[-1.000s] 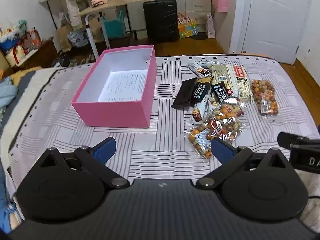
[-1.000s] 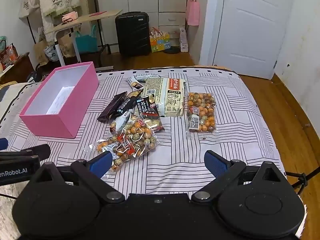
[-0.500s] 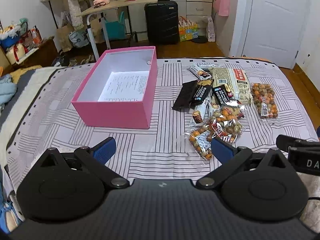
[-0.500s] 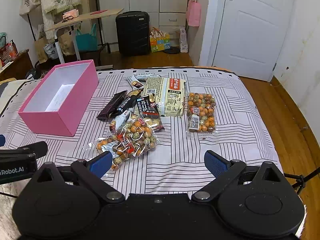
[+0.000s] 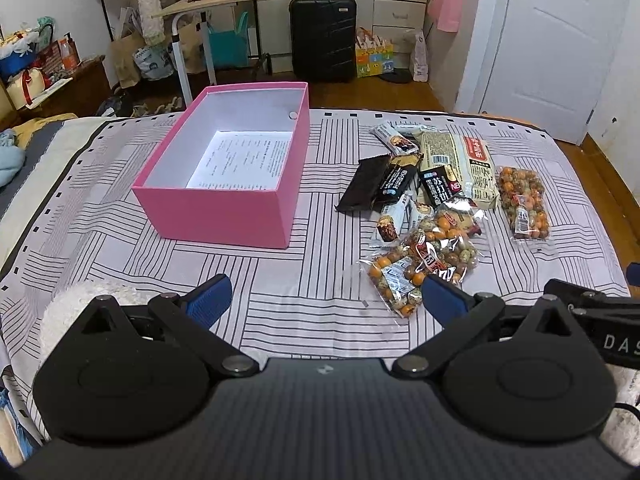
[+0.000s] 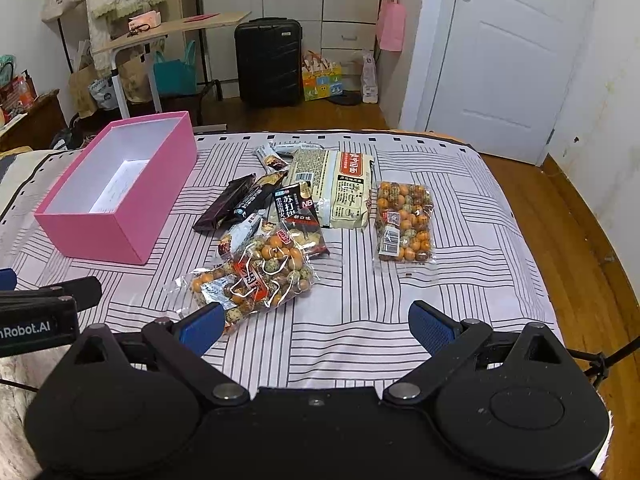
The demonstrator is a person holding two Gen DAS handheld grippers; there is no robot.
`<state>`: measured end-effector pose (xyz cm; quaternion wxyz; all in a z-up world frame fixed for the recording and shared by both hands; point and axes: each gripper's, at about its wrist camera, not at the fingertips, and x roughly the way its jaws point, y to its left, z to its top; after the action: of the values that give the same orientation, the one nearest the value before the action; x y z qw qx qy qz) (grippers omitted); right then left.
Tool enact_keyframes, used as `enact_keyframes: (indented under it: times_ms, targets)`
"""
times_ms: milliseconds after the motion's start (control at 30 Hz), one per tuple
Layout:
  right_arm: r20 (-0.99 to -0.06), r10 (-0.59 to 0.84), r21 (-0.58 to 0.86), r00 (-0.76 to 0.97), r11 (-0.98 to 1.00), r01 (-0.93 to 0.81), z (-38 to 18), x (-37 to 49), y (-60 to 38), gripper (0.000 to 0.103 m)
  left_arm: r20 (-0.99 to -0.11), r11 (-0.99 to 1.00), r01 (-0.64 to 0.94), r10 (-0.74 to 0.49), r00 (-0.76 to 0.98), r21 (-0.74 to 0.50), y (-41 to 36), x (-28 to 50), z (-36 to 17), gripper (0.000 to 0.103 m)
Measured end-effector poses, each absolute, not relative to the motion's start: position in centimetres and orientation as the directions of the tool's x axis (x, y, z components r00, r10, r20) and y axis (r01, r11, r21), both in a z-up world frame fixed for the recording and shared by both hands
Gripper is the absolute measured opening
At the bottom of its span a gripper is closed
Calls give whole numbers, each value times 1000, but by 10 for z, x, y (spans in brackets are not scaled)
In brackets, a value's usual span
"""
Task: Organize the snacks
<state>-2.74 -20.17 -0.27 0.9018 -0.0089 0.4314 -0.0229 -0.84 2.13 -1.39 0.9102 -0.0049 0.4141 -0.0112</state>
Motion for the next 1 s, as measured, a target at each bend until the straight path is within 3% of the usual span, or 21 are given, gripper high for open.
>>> enact_keyframes:
  times_ms: [1000]
  targets:
    - [-774,-66,-55,630,998,38,-5,-29,-202,100,-751,999,19,-33,659,-27,25,-14,-13,103]
